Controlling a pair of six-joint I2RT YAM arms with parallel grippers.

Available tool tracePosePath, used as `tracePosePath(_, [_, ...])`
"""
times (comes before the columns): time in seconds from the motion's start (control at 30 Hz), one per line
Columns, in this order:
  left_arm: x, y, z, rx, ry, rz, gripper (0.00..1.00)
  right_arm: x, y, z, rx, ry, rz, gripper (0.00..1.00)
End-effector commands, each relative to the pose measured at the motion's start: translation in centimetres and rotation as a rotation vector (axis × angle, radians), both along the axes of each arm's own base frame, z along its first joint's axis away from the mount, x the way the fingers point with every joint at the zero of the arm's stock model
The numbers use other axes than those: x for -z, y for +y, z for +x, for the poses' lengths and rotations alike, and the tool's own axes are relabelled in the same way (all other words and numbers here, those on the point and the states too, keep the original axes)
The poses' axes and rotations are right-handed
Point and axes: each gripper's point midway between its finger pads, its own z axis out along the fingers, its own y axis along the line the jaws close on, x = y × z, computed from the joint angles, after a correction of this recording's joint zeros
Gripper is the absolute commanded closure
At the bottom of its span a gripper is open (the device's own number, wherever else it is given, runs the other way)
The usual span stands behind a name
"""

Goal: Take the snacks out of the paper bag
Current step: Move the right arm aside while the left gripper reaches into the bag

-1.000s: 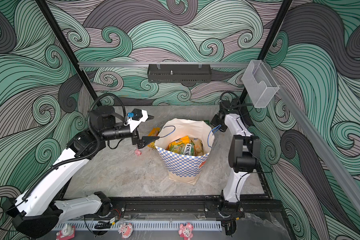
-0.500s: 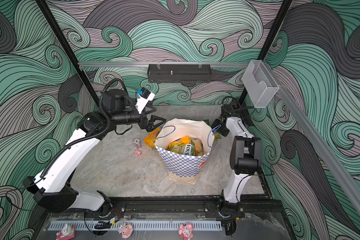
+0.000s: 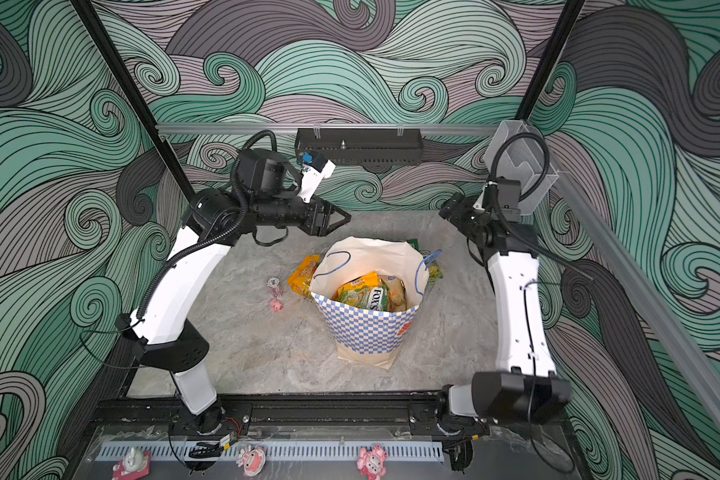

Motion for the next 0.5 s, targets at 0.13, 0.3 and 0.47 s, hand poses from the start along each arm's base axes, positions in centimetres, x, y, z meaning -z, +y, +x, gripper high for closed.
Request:
tracePosePath(0.13, [4.8, -4.8, -2.7, 0.061, 0.114, 0.105, 0.40, -7.9, 5.5, -11.4, -0.280, -0.176, -0.001, 0.09])
tracePosePath(0.3, [7.6, -8.5, -3.9, 0.080, 0.156, 0.142, 0.40, -7.9, 8.4, -17.4, -0.434, -0.107, 0.050, 0.10])
tracePosePath(0.47, [14.1, -8.5, -2.0, -0.042, 0.207, 0.326, 0.40, -6.4, 9.5, -21.1, -0.493, -0.030, 0.081, 0.11])
